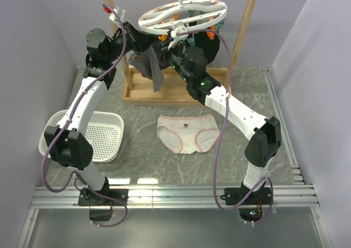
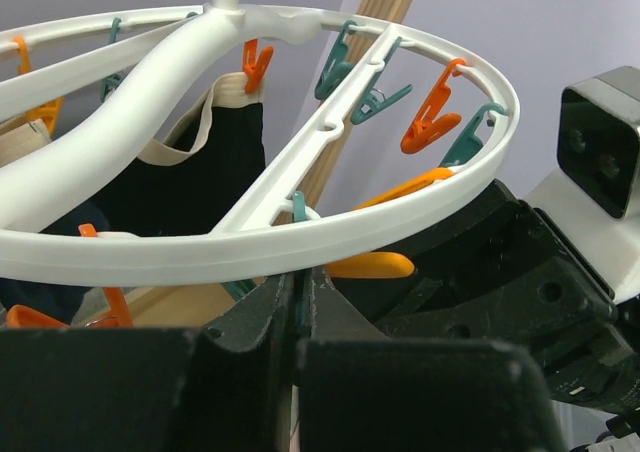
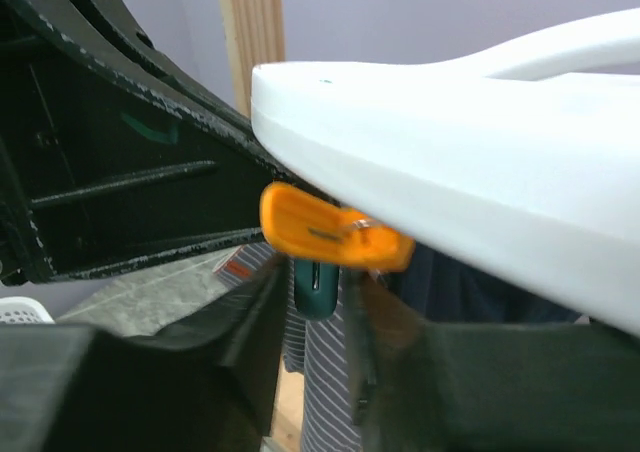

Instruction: Clip the underwear to the hanger

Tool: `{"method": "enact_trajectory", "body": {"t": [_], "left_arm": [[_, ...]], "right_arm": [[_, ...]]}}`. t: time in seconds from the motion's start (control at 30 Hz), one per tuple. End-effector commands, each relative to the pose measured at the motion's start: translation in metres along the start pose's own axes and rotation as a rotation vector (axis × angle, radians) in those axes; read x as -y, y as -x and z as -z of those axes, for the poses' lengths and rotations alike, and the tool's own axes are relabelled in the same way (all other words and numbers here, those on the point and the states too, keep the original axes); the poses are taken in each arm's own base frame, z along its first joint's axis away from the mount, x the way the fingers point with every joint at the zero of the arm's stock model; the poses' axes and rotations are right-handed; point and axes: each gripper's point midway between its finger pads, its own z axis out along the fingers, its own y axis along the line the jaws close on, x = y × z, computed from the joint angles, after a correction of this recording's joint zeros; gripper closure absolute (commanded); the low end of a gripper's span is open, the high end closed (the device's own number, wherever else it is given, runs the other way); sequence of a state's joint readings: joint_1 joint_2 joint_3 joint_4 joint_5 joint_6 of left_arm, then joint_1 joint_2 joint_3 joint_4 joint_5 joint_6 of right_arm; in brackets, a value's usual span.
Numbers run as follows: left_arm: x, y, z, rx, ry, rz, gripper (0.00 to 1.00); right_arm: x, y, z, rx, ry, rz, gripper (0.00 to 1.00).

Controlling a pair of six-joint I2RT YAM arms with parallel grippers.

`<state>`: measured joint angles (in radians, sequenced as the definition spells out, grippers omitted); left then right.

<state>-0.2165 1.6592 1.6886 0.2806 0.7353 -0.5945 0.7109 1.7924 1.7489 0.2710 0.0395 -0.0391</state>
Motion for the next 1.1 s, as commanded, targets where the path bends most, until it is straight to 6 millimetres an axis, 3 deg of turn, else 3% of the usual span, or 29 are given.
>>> {"method": "enact_trajectory", "body": {"t": [0.0,0.17,0.23,0.27,0.37,0.47,0.57,0.7,0.83,1.07], "left_arm": [[0.023,0.014,0.006,0.021,-0.034,-0.036,1.0],[0.026,0.014,0.006,0.021,-0.043,-0.017,0.98],[0.026,0.016,0.007,0.027,-0.035,-0.004,0.89],[0.024,0.016,0.007,0.03,-0.026,0.002,0.76],[0.025,0.026,0.013,0.057,0.003,0.006,0.55],[0.022,0.038,0.026,0.089,0.051,0.011,0.47],[0.019,0.048,0.039,0.11,0.1,0.005,0.45],[0.019,0.043,0.045,0.1,0.121,0.001,0.45],[0.011,0.036,0.038,0.086,0.121,0.066,0.45],[0.018,0.024,0.021,0.056,0.089,0.103,0.43]], "right_arm": [[0.004,0.038,-0.005,0.098,0.01,-0.01,0.69],[0.009,0.037,-0.006,0.096,0.002,-0.019,0.94],[0.011,0.036,-0.006,0.093,0.001,-0.025,1.0],[0.012,0.036,-0.006,0.092,0.0,-0.029,1.0],[0.016,0.036,-0.006,0.092,-0.004,-0.031,1.0],[0.018,0.036,-0.006,0.094,-0.006,-0.057,1.0],[0.015,0.036,-0.006,0.091,0.016,-0.068,1.0],[0.013,0.035,-0.005,0.089,0.037,-0.078,1.0],[0.013,0.034,-0.003,0.082,0.051,-0.086,1.0],[0.007,0.037,0.0,0.082,0.086,-0.06,1.0]]}}
